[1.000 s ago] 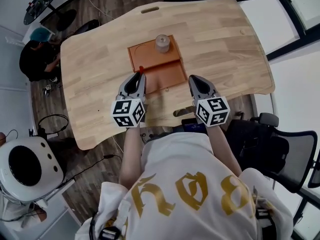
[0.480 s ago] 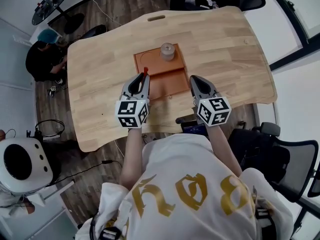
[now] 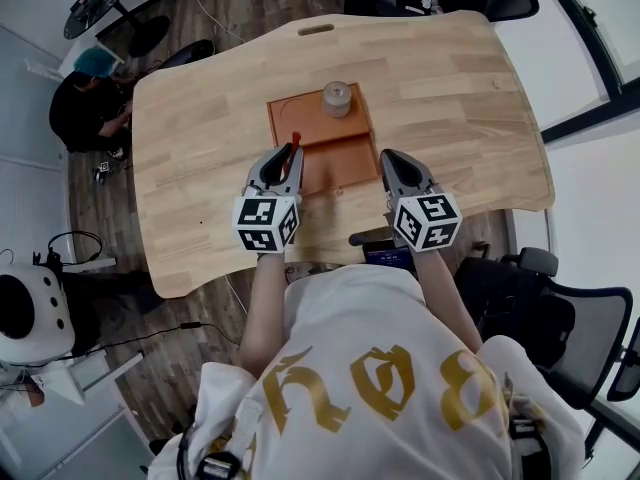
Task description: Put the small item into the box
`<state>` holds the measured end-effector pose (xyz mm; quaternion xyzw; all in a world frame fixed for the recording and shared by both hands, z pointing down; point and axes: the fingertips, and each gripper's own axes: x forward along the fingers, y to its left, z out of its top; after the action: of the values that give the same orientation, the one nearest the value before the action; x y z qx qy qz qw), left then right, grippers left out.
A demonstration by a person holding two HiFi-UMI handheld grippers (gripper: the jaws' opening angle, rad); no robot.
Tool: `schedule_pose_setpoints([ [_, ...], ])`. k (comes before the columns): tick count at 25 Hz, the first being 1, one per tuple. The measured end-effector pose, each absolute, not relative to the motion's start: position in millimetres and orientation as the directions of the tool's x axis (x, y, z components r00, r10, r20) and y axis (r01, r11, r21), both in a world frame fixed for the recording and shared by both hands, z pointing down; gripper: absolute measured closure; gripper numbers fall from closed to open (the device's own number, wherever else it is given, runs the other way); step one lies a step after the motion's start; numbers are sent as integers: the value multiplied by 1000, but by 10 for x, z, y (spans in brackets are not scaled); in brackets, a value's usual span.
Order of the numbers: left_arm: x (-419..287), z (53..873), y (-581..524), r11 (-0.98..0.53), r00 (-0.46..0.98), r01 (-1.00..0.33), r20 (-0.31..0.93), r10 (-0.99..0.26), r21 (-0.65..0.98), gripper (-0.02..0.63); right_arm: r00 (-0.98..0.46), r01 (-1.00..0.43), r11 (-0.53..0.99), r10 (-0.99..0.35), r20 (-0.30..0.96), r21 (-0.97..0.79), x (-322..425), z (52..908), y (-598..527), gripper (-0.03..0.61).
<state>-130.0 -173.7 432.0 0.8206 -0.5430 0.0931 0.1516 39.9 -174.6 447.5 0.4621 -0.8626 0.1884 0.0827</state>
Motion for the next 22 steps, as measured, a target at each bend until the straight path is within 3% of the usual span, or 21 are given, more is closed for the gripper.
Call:
schedule_pose_setpoints([
  [22, -1139, 4925, -1843, -367, 411, -911, 428, -805, 186, 554, -573, -819, 509, -710, 410, -264, 434, 4965, -1920, 566],
])
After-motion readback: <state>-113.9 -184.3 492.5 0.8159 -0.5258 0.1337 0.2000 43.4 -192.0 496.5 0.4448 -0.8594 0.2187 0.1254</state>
